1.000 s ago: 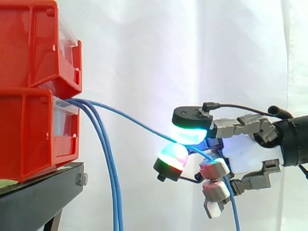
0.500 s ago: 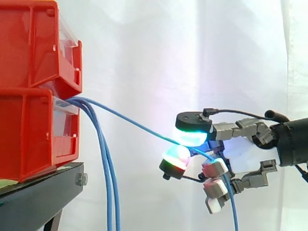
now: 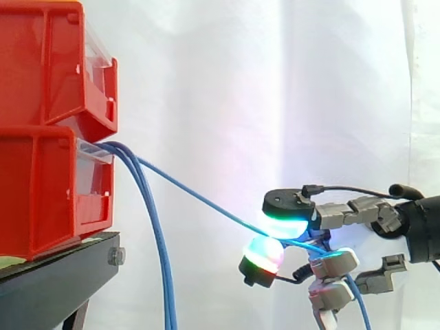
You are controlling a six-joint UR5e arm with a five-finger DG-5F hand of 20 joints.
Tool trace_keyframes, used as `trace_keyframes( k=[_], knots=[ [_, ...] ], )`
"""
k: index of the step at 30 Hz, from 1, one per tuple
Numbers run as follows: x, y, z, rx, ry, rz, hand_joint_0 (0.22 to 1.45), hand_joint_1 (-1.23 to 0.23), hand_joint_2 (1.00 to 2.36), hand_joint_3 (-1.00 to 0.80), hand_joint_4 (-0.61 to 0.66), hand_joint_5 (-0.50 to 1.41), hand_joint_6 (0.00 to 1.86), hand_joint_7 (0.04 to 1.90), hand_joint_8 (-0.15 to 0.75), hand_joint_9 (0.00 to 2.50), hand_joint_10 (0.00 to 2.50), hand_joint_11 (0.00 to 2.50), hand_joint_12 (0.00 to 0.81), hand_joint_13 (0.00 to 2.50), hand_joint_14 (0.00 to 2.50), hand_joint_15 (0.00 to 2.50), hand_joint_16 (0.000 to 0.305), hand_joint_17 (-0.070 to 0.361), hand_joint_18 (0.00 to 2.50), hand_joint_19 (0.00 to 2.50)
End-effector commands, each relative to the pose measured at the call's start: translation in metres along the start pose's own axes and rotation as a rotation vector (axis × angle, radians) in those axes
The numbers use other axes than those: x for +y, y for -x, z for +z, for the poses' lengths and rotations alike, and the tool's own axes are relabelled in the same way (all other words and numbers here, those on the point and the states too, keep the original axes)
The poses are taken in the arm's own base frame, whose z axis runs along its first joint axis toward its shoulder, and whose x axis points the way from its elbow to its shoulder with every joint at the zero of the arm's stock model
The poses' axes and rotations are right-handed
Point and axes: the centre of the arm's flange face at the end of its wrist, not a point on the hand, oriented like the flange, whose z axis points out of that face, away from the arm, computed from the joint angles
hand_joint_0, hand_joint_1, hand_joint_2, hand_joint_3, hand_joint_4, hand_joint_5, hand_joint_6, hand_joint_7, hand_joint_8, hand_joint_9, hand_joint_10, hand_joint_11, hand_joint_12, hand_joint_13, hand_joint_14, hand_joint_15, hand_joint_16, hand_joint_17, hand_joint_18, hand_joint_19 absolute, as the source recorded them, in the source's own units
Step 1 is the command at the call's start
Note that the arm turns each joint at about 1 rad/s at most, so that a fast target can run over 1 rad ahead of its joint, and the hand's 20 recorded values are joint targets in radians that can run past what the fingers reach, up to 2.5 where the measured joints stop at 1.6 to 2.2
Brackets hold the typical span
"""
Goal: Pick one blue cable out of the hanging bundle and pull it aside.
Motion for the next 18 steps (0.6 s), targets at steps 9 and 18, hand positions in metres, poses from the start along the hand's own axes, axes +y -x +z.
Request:
trace_keyframes(
  k=[9, 18],
  knots=[
    [-0.042, -0.008, -0.02, 0.137, -0.102, -0.012, 0.53, -0.77, 1.32, -0.04, -0.18, 0.0, 0.87, 1.1, 0.278, 1.66, 0.02, 1.09, 0.393, 1.38, 0.02, 1.12, 0.055, 0.123, 1.14, 0.58],
    [-0.053, -0.005, -0.024, 0.176, -0.092, 0.003, 0.52, -0.77, 1.37, -0.06, -0.18, 0.0, 0.87, 1.11, 0.278, 1.67, 0.02, 1.08, 0.397, 1.38, 0.02, 1.12, 0.055, 0.125, 1.14, 0.58]
  ],
)
